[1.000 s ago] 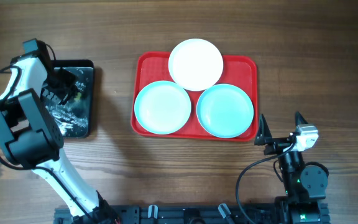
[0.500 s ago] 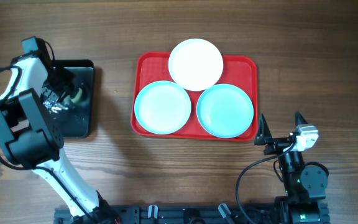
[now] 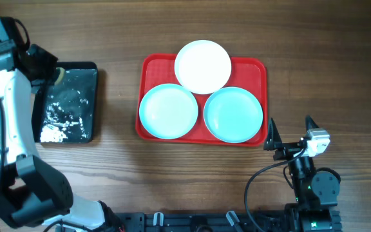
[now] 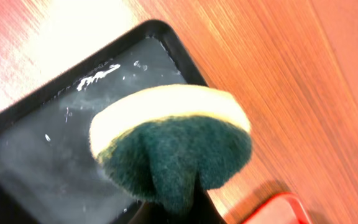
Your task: Clean dirty plates on tray and stack at the side
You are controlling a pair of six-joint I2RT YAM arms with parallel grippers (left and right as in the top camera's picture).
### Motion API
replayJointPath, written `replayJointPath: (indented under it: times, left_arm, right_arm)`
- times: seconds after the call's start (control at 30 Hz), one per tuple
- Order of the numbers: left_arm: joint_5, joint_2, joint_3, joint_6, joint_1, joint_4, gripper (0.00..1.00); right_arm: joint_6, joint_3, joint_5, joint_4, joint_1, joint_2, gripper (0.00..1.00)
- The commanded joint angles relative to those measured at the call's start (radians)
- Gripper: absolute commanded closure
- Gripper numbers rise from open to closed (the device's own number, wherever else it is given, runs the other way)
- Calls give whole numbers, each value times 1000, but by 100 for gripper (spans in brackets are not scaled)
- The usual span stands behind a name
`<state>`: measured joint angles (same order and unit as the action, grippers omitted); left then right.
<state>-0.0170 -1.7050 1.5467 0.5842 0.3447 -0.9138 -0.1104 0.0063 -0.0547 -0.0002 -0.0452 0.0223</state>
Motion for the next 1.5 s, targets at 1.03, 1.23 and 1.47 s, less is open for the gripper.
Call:
replayJointPath:
  times: [1.03, 1.23, 1.47]
  left_arm:
    - [-115, -188, -336, -206, -789, 222, 96]
    - [-8, -225, -336, -172, -804, 232, 21]
    - [-38, 22, -235, -173, -668, 229, 20]
  right_arm:
    - [5, -1, 10, 2, -3, -5, 0]
    - [5, -1, 10, 2, -3, -5, 0]
    - [-124, 3, -116, 615, -3, -5, 0]
